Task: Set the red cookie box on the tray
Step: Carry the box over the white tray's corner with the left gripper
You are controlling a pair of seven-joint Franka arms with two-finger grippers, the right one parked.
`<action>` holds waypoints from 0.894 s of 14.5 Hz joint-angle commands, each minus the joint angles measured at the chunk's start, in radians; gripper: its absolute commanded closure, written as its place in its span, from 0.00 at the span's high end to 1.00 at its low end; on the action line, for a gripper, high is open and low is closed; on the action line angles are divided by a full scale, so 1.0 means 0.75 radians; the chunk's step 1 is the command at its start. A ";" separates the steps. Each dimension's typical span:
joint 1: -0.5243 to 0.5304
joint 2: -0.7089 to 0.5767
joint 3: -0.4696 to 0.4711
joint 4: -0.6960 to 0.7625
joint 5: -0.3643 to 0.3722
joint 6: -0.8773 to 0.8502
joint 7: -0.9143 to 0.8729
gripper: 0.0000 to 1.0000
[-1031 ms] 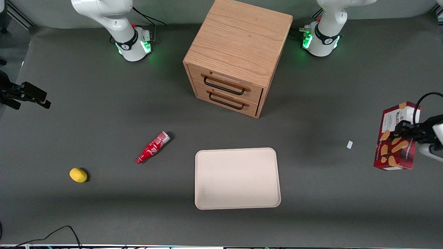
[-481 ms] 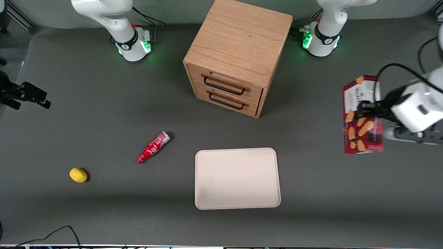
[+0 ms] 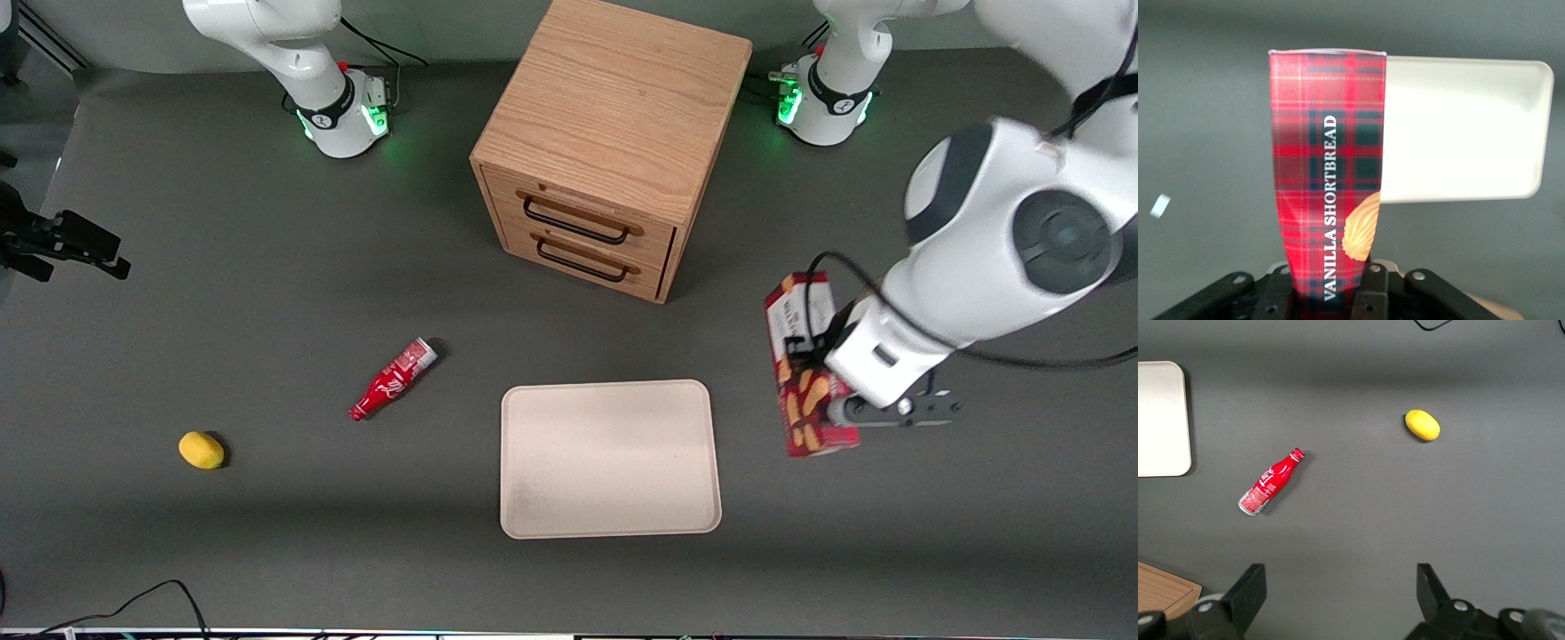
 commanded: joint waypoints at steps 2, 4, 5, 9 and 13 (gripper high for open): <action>-0.032 0.198 -0.061 0.018 0.178 0.232 -0.154 0.00; -0.040 0.264 -0.075 -0.008 0.252 0.339 -0.209 0.00; -0.048 0.288 -0.075 -0.027 0.271 0.398 -0.217 0.00; -0.085 0.380 -0.075 -0.047 0.373 0.550 -0.280 0.00; -0.148 0.458 -0.057 -0.047 0.469 0.634 -0.322 0.00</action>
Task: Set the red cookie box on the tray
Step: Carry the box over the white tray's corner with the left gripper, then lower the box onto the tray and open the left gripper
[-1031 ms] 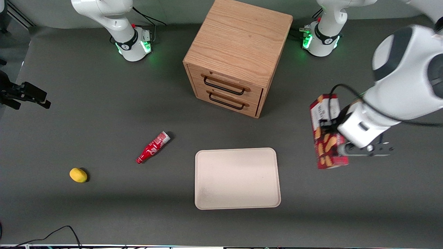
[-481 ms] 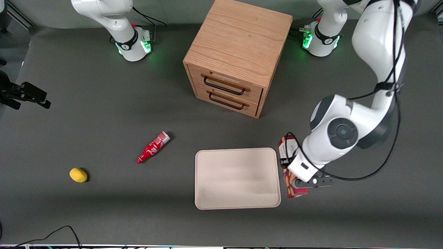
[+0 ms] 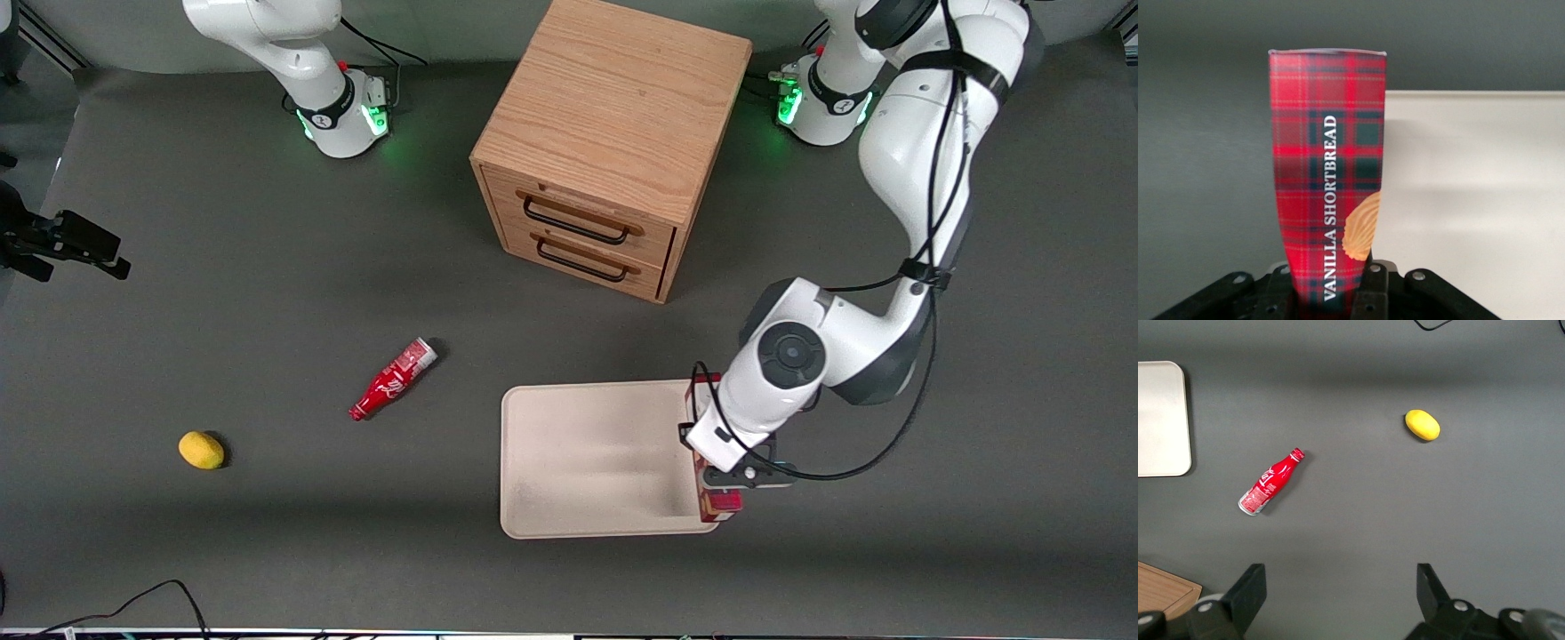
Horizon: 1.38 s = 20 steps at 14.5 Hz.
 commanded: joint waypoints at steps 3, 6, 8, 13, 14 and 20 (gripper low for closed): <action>-0.034 0.044 0.024 0.007 0.066 0.045 -0.043 0.00; -0.031 0.054 0.031 0.005 0.088 0.045 -0.041 0.00; -0.031 0.060 0.039 -0.005 0.088 0.045 -0.043 0.00; -0.033 0.056 0.039 -0.040 0.088 0.045 -0.107 0.00; -0.034 0.056 0.039 -0.040 0.088 0.045 -0.109 0.00; -0.042 0.054 0.039 -0.055 0.090 0.045 -0.109 1.00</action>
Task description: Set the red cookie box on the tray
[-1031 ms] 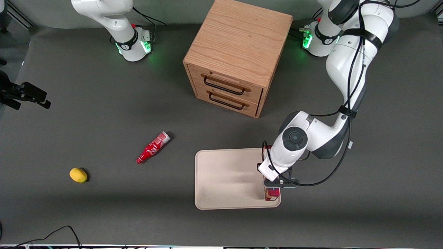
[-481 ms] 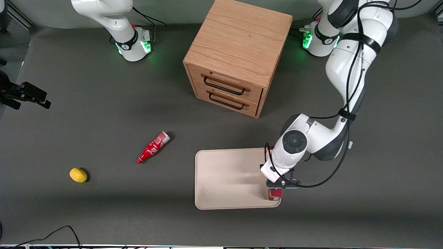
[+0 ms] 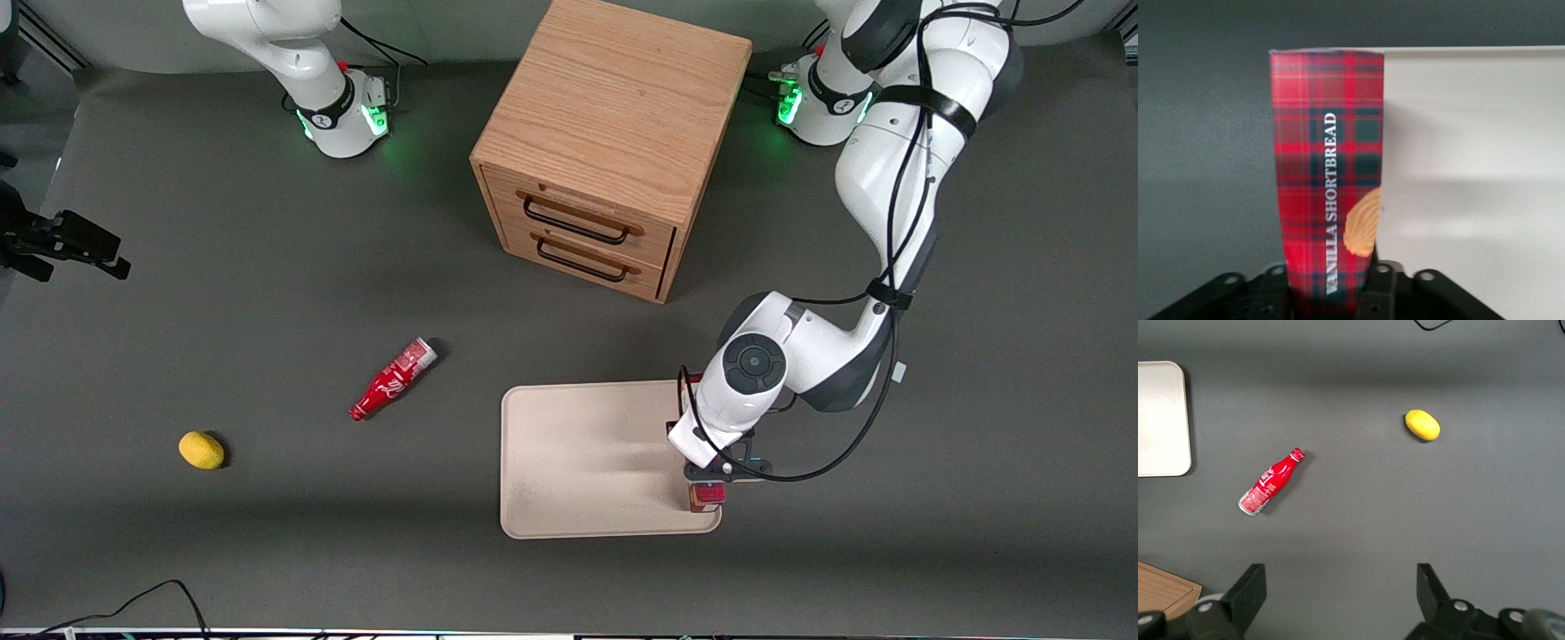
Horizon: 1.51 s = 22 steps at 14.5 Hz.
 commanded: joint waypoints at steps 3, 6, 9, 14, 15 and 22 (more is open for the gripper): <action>-0.013 -0.024 0.007 -0.027 0.026 0.006 -0.050 1.00; -0.001 -0.053 -0.001 -0.007 0.006 -0.034 -0.042 1.00; 0.006 -0.102 -0.013 0.063 -0.037 -0.232 -0.019 1.00; 0.010 -0.283 0.023 0.245 -0.282 -0.596 0.201 1.00; 0.010 -0.359 0.080 0.239 -0.319 -0.641 0.228 1.00; 0.008 -0.876 0.512 0.080 -0.622 -1.081 0.729 1.00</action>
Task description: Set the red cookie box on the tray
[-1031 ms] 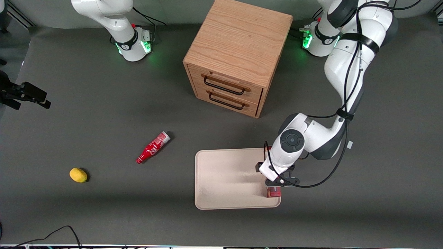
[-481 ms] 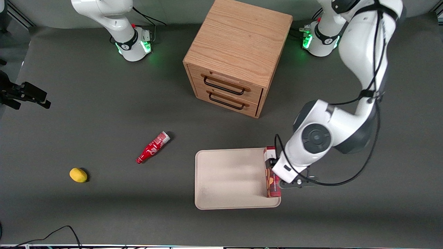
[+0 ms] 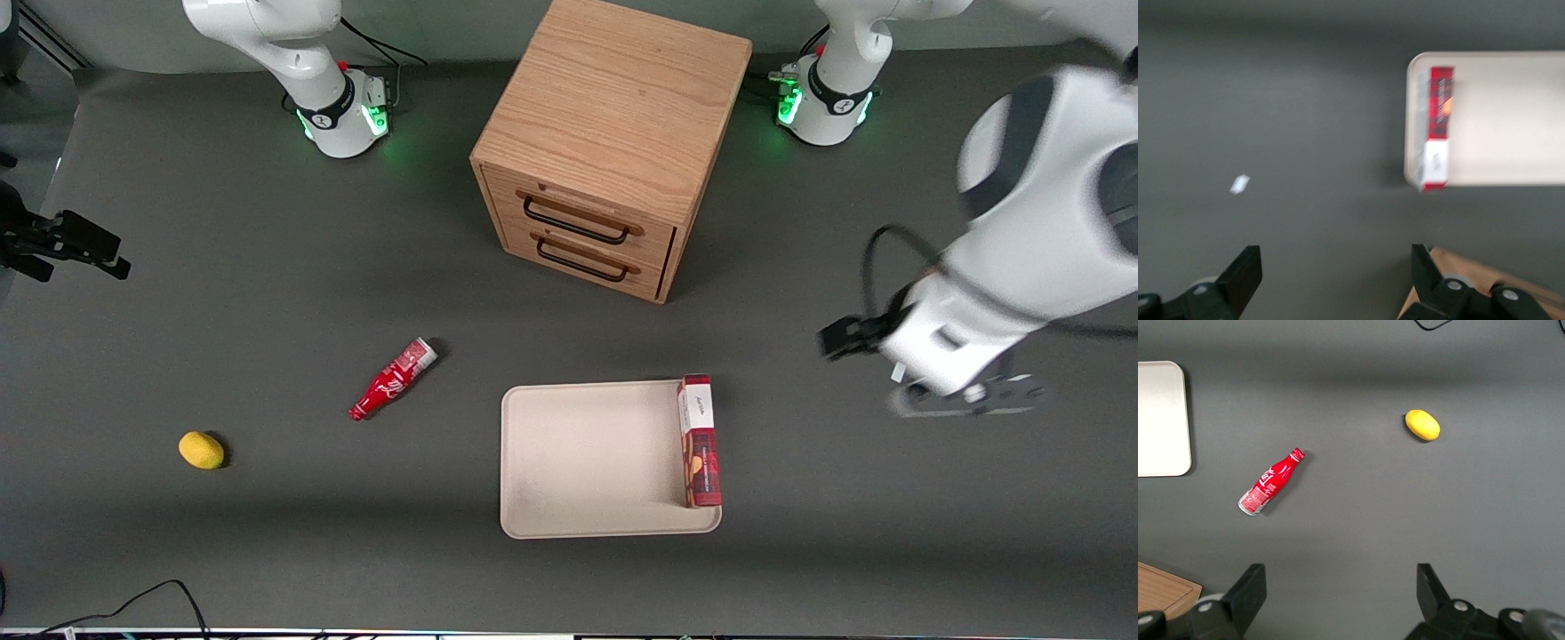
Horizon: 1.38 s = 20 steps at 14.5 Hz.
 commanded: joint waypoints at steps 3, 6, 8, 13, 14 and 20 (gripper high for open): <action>-0.017 -0.502 0.313 -0.511 -0.132 -0.033 0.340 1.00; -0.003 -0.749 0.387 -0.747 -0.125 -0.031 0.401 1.00; 0.040 -0.858 0.386 -0.855 -0.108 -0.022 0.418 1.00; 0.085 -0.889 0.284 -0.856 -0.027 -0.051 0.387 1.00; 0.118 -0.887 0.227 -0.856 -0.016 -0.051 0.365 1.00; 0.118 -0.808 0.195 -0.728 -0.016 -0.106 0.320 1.00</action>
